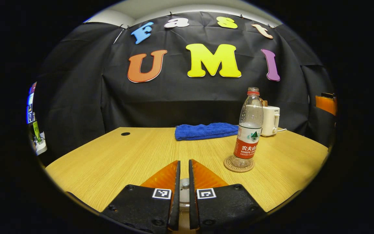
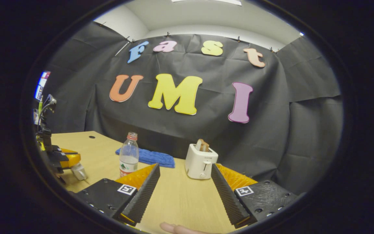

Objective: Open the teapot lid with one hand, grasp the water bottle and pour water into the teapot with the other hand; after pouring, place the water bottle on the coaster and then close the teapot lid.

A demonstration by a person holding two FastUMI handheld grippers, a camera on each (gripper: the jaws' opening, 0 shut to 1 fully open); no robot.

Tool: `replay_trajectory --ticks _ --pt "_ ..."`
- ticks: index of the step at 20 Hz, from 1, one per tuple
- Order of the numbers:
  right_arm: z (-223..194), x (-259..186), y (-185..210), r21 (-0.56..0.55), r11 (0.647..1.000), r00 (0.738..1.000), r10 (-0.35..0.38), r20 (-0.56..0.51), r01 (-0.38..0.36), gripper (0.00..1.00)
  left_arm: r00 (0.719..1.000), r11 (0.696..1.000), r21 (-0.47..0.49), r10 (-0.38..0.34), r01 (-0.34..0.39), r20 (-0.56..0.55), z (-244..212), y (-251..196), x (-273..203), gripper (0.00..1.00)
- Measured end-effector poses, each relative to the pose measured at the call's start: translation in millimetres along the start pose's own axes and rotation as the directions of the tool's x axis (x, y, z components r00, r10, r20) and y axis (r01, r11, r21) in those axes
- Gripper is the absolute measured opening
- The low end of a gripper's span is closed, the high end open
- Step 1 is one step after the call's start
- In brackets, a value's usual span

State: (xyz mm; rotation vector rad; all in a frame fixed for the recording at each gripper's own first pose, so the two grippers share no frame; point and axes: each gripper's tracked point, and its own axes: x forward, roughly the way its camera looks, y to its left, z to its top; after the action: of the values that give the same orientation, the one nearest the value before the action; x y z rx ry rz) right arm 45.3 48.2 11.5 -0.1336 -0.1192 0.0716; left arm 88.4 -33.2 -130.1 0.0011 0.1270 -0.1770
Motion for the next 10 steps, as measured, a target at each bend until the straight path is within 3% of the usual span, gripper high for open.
replay_trajectory --ticks 4,10 --pt "-1 0 1 -0.001 1.000 1.000 0.002 -0.004 -0.002 0.95 1.000 1.000 0.007 0.003 -0.003 0.002 4 -3 -3 0.23" --pt "5 -5 3 0.002 1.000 1.000 0.012 0.006 -0.012 0.95 0.999 0.999 0.049 0.013 -0.015 0.053 37 -15 -22 0.54"
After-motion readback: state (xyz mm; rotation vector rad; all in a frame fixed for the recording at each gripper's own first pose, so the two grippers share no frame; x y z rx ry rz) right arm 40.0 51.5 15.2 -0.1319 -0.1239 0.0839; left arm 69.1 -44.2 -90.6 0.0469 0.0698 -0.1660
